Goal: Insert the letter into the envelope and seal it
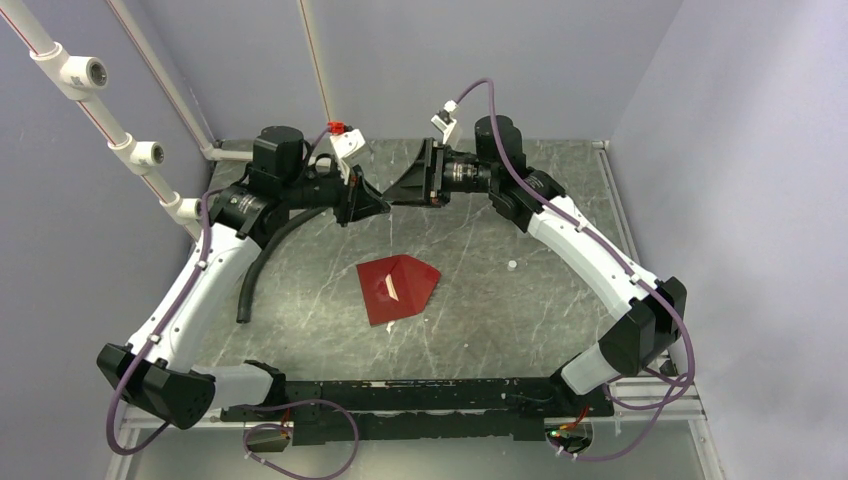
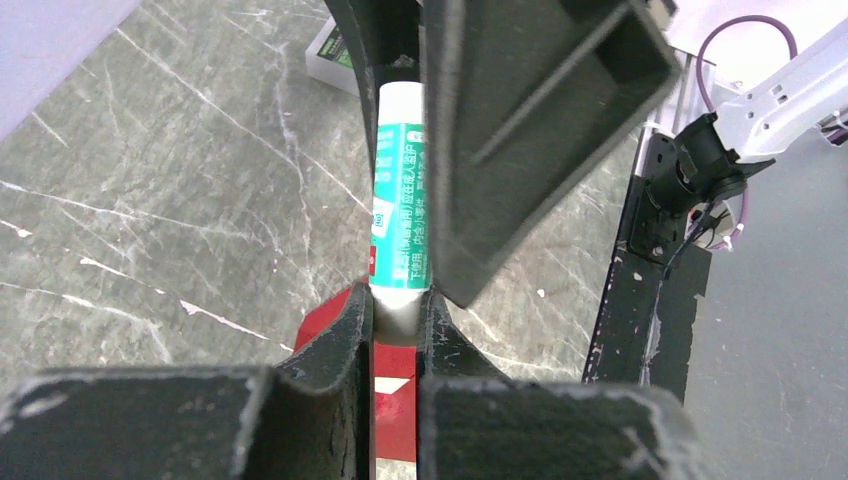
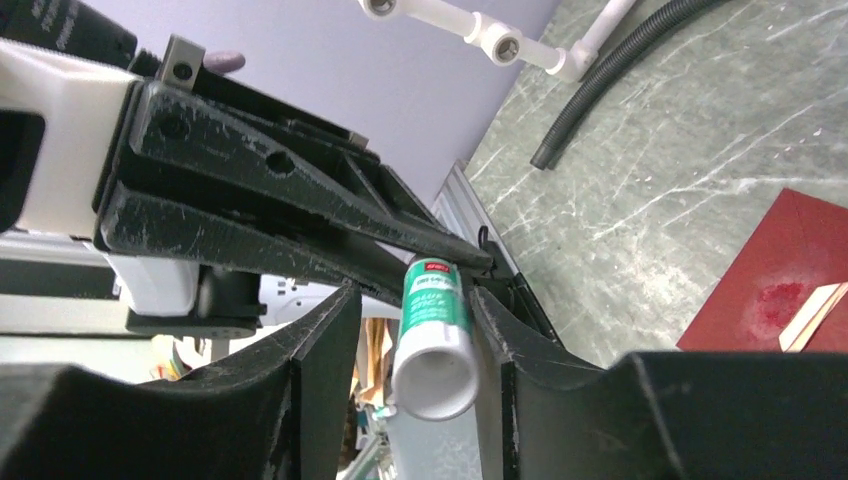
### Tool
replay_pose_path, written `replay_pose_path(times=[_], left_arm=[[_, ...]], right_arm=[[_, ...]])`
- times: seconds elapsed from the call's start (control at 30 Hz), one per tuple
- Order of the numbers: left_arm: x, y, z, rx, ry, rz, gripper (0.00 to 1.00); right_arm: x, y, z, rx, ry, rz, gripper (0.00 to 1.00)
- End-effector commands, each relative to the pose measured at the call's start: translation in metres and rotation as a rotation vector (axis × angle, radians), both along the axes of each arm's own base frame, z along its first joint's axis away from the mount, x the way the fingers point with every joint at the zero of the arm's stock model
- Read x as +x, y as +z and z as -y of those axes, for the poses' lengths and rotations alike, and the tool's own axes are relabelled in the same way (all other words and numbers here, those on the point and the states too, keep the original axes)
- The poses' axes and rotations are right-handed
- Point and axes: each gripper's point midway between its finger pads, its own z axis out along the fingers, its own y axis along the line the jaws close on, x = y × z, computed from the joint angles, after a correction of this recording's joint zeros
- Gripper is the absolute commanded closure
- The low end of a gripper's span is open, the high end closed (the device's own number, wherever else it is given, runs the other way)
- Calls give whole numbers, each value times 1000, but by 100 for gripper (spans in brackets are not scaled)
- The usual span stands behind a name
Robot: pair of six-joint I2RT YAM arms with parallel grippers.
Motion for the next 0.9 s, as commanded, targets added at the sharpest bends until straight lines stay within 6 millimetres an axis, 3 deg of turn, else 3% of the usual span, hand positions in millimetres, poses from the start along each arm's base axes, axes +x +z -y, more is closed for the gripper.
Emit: replay_pose_path(times=[0.0,0.13,0.33,0.63,0.87], left_arm=[[8,6,0,-12,19,38,98],[7,5,0,-7,16,29,97],[-2,9,2,-19,-34,32,98],[-11,7,5,-24,-80,7,97],[-5,5,3,-14,-43,9,98]], right_arm=[[-18,21,2,32,64,65,51],[-20,22,3,32,74,76,50],[-19,19,3,21,72,86,59],[-7,23,2,24,11,101,49],[-9,27,1,44,29,114,61]])
